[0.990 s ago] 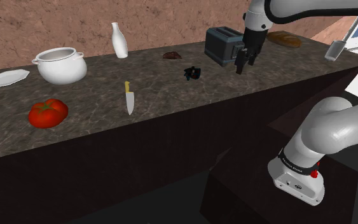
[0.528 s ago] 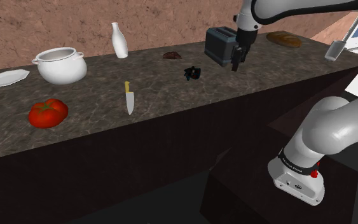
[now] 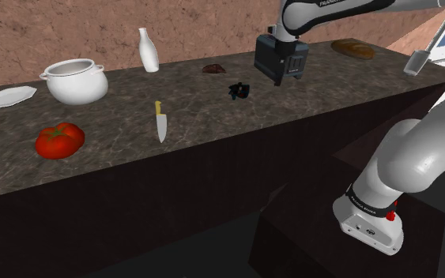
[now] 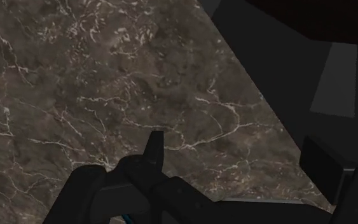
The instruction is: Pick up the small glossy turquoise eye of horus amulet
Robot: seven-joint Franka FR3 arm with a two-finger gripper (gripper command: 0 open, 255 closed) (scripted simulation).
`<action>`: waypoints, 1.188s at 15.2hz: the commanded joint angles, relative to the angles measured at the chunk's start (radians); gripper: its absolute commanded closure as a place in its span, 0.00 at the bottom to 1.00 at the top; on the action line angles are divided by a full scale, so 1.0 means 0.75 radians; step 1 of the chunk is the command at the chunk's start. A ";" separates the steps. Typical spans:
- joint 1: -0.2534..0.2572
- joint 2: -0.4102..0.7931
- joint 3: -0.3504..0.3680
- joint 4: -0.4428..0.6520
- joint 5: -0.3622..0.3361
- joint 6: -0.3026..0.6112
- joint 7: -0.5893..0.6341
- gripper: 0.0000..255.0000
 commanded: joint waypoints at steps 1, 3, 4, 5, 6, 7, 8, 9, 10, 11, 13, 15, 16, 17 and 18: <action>0.018 0.111 -0.032 0.091 0.023 0.020 -0.134 0.00; 0.031 0.222 -0.053 0.179 0.055 0.040 -0.260 0.00; 0.035 0.278 -0.062 0.226 0.072 0.047 -0.322 0.00; 0.039 0.334 -0.067 0.274 0.091 0.052 -0.383 0.00; 0.040 0.390 -0.070 0.323 0.110 0.056 -0.443 0.00; 0.039 0.446 -0.071 0.374 0.129 0.057 -0.502 0.00; 0.037 0.501 -0.069 0.427 0.147 0.056 -0.560 0.00; 0.034 0.557 -0.066 0.481 0.166 0.053 -0.616 0.00; 0.030 0.612 -0.060 0.537 0.183 0.049 -0.670 0.00; 0.024 0.667 -0.052 0.595 0.199 0.043 -0.722 0.00; 0.013 0.776 -0.034 0.715 0.226 0.025 -0.821 0.00; -0.001 0.885 -0.010 0.843 0.248 0.001 -0.912 0.00; -0.007 0.940 0.003 0.910 0.256 -0.013 -0.955 0.00; -0.011 0.962 0.010 0.938 0.258 -0.020 -0.972 0.00; -0.011 0.965 0.011 0.925 0.259 -0.003 -0.972 0.00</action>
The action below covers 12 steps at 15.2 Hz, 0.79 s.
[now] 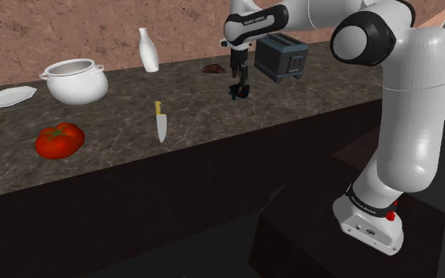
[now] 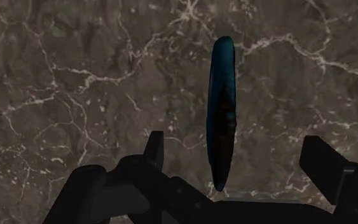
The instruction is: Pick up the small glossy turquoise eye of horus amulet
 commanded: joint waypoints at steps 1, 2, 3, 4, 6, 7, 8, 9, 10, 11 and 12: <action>-0.002 0.025 0.006 -0.001 0.004 0.026 -0.017 0.00; -0.002 0.028 0.007 -0.014 0.005 0.042 -0.018 0.00; -0.002 0.032 0.007 -0.026 0.006 0.058 -0.018 0.00; -0.002 0.037 0.008 -0.037 0.008 0.074 -0.018 0.00; -0.002 0.049 0.009 -0.066 0.011 0.114 -0.019 0.00; -0.002 0.049 0.009 -0.066 0.011 0.114 -0.019 0.00; -0.002 0.049 0.009 -0.066 0.011 0.114 -0.019 0.00; -0.002 0.045 0.009 -0.073 0.010 0.118 -0.019 1.00; -0.002 0.045 0.009 -0.072 0.010 0.117 -0.020 1.00; -0.002 0.045 0.009 -0.072 0.010 0.117 -0.019 1.00; -0.002 0.045 0.009 -0.072 0.010 0.117 -0.019 1.00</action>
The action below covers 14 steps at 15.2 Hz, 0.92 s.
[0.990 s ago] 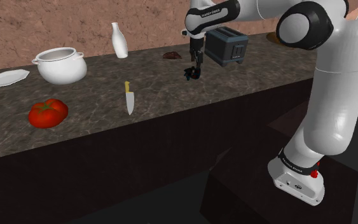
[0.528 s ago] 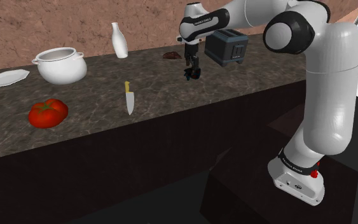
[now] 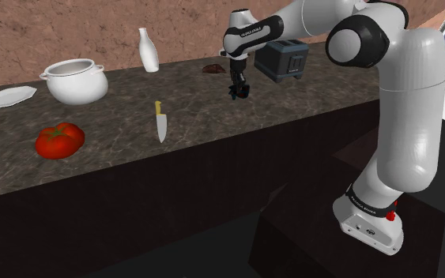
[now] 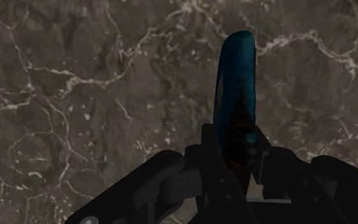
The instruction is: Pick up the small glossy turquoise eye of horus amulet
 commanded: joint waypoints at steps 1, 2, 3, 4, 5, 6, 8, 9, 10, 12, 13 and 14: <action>0.000 0.000 0.000 0.000 0.000 0.001 0.000 1.00; 0.000 0.000 0.000 -0.001 0.000 0.001 0.000 1.00; 0.000 0.000 0.000 0.000 0.000 0.001 0.000 1.00; 0.000 0.000 0.000 -0.001 0.000 0.001 0.000 1.00; 0.000 0.000 0.000 0.000 0.000 0.001 0.000 1.00; 0.000 0.004 0.000 0.006 0.001 -0.002 0.000 1.00; 0.000 -0.006 -0.001 0.027 -0.002 -0.033 0.001 1.00; 0.000 -0.010 -0.002 0.040 -0.003 -0.049 0.001 1.00; 0.000 -0.014 -0.002 0.051 -0.004 -0.065 0.002 1.00; -0.001 -0.021 -0.003 0.076 -0.006 -0.097 0.002 1.00; -0.001 -0.025 -0.004 0.090 -0.007 -0.114 0.002 1.00; -0.001 -0.028 -0.004 0.103 -0.008 -0.130 0.003 1.00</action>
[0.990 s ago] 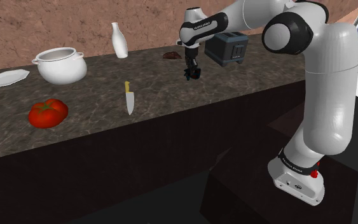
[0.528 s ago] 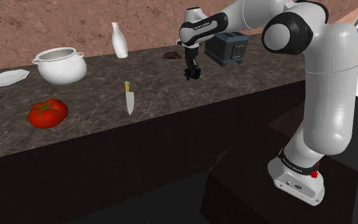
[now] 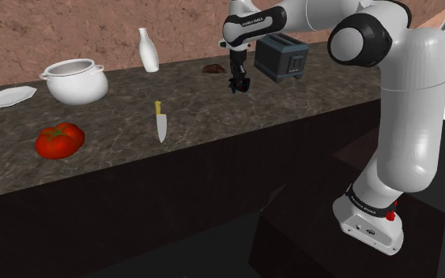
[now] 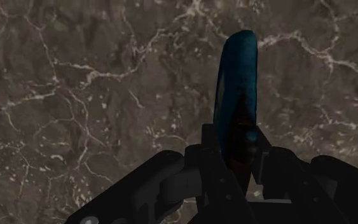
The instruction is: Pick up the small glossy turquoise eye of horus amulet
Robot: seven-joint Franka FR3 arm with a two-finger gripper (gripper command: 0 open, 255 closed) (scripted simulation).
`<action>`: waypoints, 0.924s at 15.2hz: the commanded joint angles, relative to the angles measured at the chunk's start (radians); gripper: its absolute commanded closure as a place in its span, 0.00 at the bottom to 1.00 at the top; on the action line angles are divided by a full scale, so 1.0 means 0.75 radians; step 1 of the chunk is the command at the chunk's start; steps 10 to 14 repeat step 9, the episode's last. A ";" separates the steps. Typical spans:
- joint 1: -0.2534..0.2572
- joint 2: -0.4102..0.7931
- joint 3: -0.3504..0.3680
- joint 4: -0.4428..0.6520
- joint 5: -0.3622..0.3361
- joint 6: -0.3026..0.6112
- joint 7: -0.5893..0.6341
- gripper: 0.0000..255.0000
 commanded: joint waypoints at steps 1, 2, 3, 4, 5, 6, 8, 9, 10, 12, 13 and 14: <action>0.001 -0.011 -0.001 0.020 -0.003 -0.031 0.001 1.00; 0.000 -0.013 -0.002 0.034 -0.003 -0.047 0.001 1.00; 0.000 -0.015 -0.002 0.049 -0.004 -0.064 0.001 1.00; -0.001 -0.017 -0.002 0.064 -0.004 -0.081 0.001 1.00; -0.001 -0.019 -0.003 0.080 -0.005 -0.098 0.001 1.00; -0.002 -0.020 -0.003 0.096 -0.005 -0.116 0.001 1.00; -0.002 -0.021 -0.004 0.115 -0.005 -0.136 0.001 1.00; -0.003 -0.021 -0.004 0.116 -0.005 -0.136 0.001 1.00; -0.003 -0.021 -0.004 0.116 -0.005 -0.136 0.001 1.00; -0.003 -0.021 -0.004 0.116 -0.005 -0.136 0.001 1.00; -0.003 -0.021 -0.004 0.116 -0.005 -0.136 0.001 1.00; -0.003 -0.021 -0.004 0.116 -0.005 -0.136 0.001 1.00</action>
